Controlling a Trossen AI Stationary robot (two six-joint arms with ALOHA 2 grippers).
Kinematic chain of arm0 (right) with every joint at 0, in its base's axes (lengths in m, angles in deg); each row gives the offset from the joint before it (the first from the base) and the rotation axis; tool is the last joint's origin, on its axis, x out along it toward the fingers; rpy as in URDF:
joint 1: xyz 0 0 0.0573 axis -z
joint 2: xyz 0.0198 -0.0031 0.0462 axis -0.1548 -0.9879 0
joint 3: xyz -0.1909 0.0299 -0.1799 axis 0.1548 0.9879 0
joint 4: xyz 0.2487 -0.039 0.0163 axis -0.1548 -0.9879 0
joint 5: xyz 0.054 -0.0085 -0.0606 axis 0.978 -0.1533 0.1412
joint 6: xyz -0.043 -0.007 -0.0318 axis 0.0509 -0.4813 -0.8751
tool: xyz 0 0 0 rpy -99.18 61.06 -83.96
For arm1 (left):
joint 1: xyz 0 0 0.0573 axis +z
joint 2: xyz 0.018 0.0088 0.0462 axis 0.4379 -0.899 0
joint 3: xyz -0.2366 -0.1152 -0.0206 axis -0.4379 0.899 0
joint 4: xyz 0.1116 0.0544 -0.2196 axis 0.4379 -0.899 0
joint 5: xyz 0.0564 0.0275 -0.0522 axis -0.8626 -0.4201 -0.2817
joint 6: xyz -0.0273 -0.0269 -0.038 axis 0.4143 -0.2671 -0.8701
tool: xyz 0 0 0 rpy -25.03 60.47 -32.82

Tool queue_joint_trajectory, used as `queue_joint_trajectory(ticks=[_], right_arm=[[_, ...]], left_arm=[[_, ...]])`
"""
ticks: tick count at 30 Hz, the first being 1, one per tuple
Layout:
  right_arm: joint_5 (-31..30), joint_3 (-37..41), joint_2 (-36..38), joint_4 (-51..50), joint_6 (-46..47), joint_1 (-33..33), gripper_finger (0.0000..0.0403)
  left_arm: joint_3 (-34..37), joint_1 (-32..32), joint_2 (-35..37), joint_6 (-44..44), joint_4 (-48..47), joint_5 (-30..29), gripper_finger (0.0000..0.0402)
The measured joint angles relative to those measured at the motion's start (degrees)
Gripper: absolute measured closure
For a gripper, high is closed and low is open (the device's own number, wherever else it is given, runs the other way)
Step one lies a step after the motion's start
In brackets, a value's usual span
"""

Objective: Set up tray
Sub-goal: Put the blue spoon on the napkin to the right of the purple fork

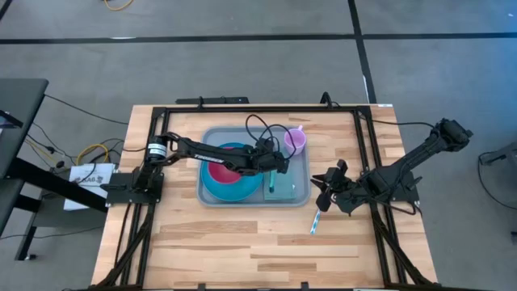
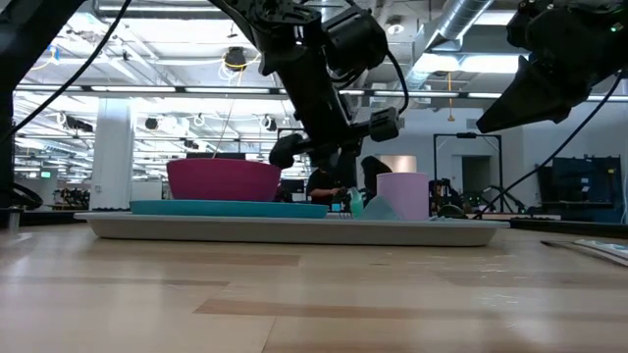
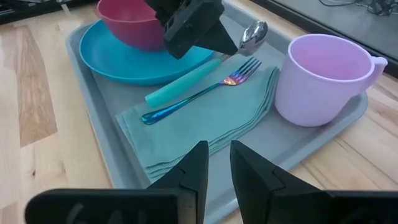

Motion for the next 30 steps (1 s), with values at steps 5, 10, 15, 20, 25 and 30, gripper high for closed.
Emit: queue_joint_trajectory(ticks=[5,10,15,20,25,30], right_arm=[[0.0,0.0,0.0,0.0,0.0,1.6,0.0341],[0.1,0.0,0.0,0.1,0.1,3.1,0.0341],[0.1,0.0,0.0,0.1,0.1,3.5,0.0341],[0.1,0.0,0.0,0.1,0.1,3.5,0.0341],[0.1,0.0,0.0,0.1,0.1,3.4,0.0341],[0.2,0.0,0.0,0.1,0.1,3.3,0.0341]], left_arm=[[0.7,0.0,0.1,-2.0,-1.7,-0.1,0.0401],[0.8,0.0,0.1,-2.5,-4.4,-0.1,0.0396],[0.8,0.0,0.1,-1.3,-1.8,-0.2,0.0379],[0.8,0.0,0.1,1.2,2.7,0.5,0.0365],[0.8,-0.2,0.1,4.6,4.6,1.7,0.0363],[0.8,-0.3,0.1,7.4,2.8,8.8,0.0363]])
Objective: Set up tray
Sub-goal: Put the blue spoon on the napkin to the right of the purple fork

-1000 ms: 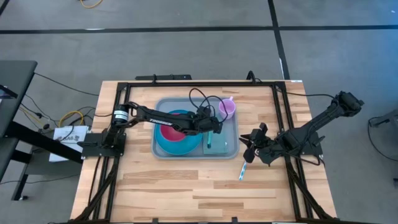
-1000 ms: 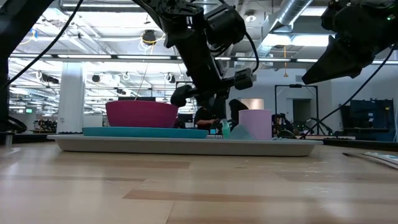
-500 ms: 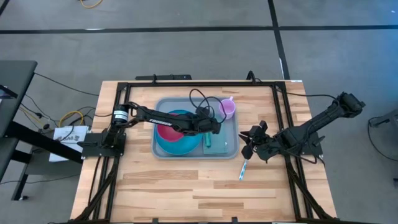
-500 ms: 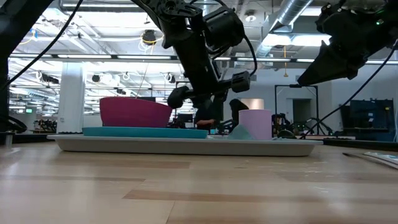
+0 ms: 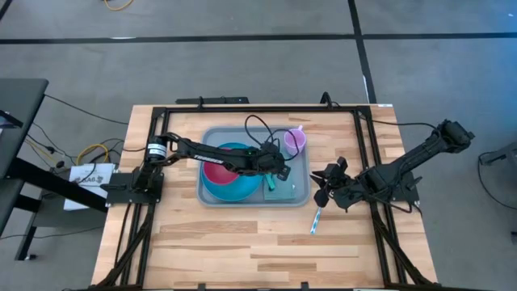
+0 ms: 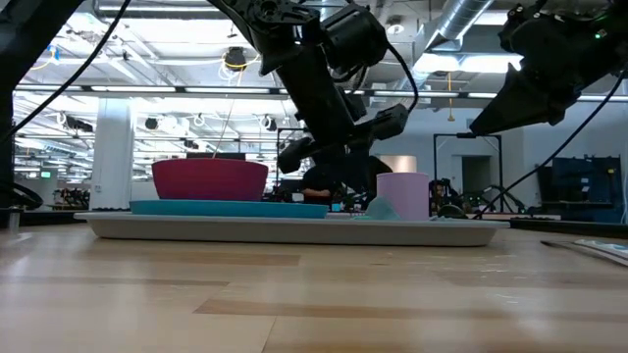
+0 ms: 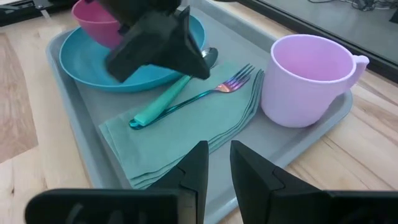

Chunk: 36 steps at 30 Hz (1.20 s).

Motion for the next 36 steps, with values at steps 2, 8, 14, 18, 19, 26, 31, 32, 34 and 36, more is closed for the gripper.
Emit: queue_joint_trajectory(ticks=[2,8,14,18,19,26,31,32,34,36], right_arm=[[0.0,0.0,0.0,0.0,0.0,0.0,0.0341],[0.0,0.0,0.0,0.0,0.0,0.0,0.0341],[0.0,0.0,0.0,0.0,0.0,0.0,0.0341],[0.0,0.0,0.0,-0.1,0.0,0.0,0.0341],[0.0,0.0,0.0,-0.1,0.0,0.0,0.0341],[0.0,0.0,0.0,-0.1,-0.1,0.0,0.0341],[0.0,0.0,0.0,-0.1,-0.1,0.0,0.0341],[0.0,0.0,0.0,-0.1,-0.1,0.0,0.0341],[0.0,0.0,0.0,-0.1,-0.1,0.0,0.0341],[0.0,0.0,0.0,-0.1,-0.1,0.0,0.0341]], left_arm=[[0.0,-0.6,0.0,4.2,0.1,0.6,0.0363],[0.0,-2.0,0.0,22.3,0.3,5.0,0.0356],[0.0,-3.3,0.0,26.0,0.2,11.4,0.0311],[-0.6,-4.6,0.0,33.0,-1.3,12.0,0.027],[-0.8,-4.9,0.0,35.1,-1.7,12.0,0.0261],[-2.7,-8.1,0.0,48.0,-8.3,10.6,0.0227],[-2.7,-9.0,0.0,58.5,-9.8,8.9,0.0225],[-2.7,-9.0,0.0,59.3,-9.9,9.2,0.0225],[-2.7,-8.9,0.0,59.6,-10.7,10.8,0.0225],[-2.7,-8.8,0.0,59.7,-10.5,10.6,0.0225]])
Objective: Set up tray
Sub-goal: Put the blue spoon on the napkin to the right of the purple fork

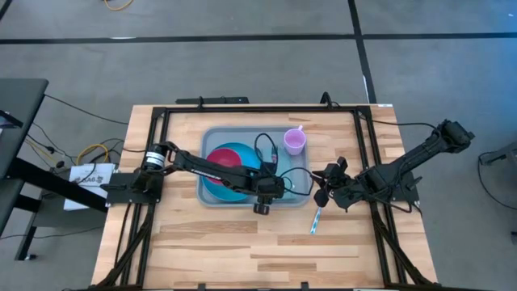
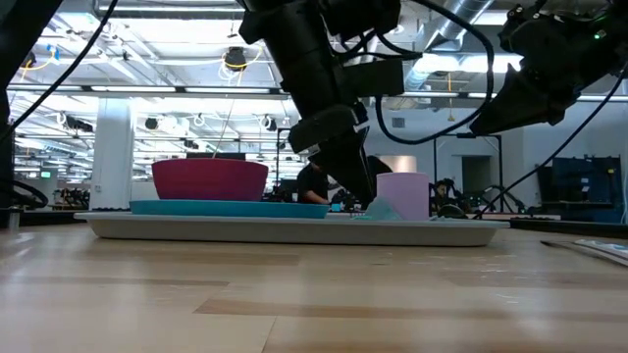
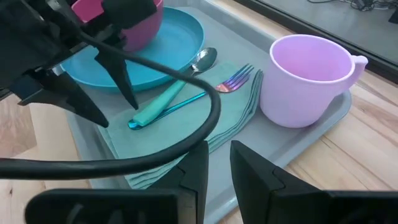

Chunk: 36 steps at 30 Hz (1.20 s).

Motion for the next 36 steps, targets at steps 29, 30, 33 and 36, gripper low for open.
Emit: queue_joint_trajectory(ticks=[29,30,33,36], right_arm=[[0.0,0.0,0.0,-0.1,0.0,0.0,0.0341],[0.0,0.0,0.0,-0.1,0.0,0.0,0.0341],[0.0,0.0,0.0,-0.1,0.0,0.0,0.0341],[0.0,0.0,0.0,-0.1,0.0,0.0,0.0341]], left_arm=[[-0.5,3.1,-2.7,2.3,-0.2,2.6,0.0225],[-0.5,3.1,-2.7,1.3,-0.1,2.6,0.0225],[-0.5,3.1,-2.7,-0.7,-1.9,2.5,0.0225],[-0.5,3.1,-2.7,-1.2,-4.3,0.7,0.0225]])
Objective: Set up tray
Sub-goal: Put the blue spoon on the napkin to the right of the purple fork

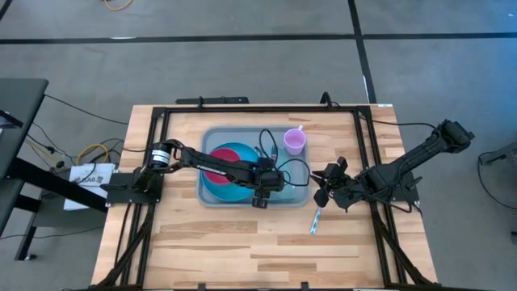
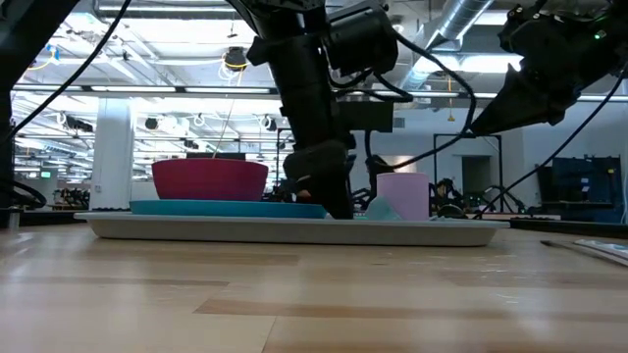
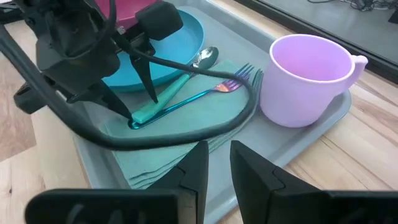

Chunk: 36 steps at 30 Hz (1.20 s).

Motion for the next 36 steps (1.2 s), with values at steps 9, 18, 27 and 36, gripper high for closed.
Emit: queue_joint_trajectory(ticks=[9,18,27,36], right_arm=[[0.0,0.0,0.0,0.1,0.0,0.0,0.0341],[0.0,0.0,0.0,0.1,0.1,0.0,0.0341],[0.0,0.0,0.0,0.1,0.0,0.0,0.0341],[0.0,0.0,0.0,0.1,0.0,0.0,0.0341]], left_arm=[[0.0,0.0,-0.1,-1.4,-0.6,0.4,0.0225],[0.0,0.4,-0.2,6.7,1.8,1.6,0.0225],[0.0,1.7,-0.2,12.8,1.8,5.0,0.0225],[0.0,1.4,-0.2,12.4,2.1,10.5,0.0239]])
